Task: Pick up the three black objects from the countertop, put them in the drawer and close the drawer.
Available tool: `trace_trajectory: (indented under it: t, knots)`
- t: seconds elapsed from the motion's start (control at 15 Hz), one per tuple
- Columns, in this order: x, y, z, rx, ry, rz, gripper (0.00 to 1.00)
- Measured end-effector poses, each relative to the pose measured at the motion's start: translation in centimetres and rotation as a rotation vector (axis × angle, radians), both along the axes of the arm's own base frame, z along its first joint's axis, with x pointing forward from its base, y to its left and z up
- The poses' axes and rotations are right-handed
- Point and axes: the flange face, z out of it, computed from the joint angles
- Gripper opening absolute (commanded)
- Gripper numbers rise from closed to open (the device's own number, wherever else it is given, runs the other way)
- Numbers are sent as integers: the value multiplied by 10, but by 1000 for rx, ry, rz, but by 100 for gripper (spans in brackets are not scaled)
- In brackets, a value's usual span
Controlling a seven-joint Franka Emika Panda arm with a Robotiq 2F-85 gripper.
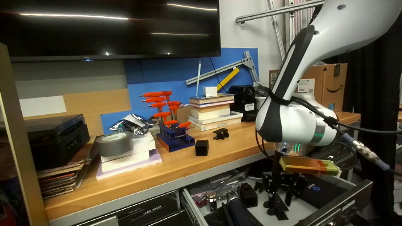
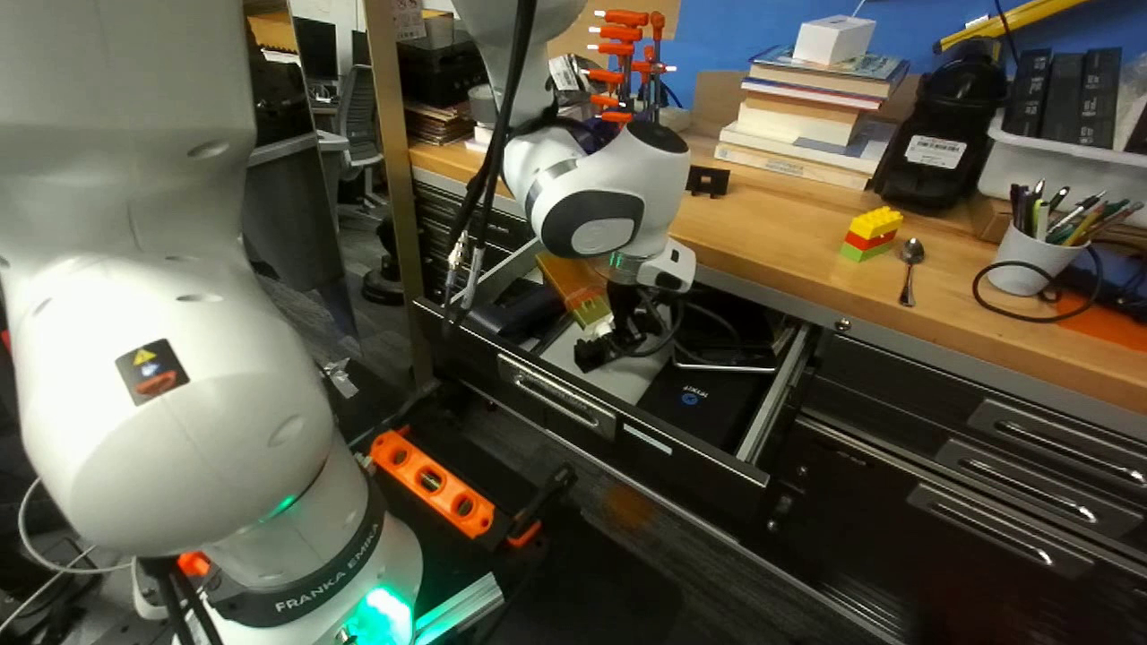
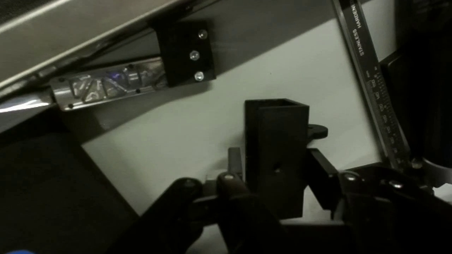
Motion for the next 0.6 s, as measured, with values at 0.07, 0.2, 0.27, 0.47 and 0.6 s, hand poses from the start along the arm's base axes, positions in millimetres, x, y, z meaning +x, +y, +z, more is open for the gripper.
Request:
trace_trajectory:
  t: [0.07, 0.2, 0.27, 0.47, 0.6]
  knots:
    - [0, -1, 0, 0, -2, -1, 92]
    - [2, -4, 2, -10, -12, 4, 100]
    - [5, -7, 6, -24, -20, 20, 100]
    - [26, -21, 35, -113, -69, 89, 100]
    - [46, -26, 67, -153, -105, 125, 100]
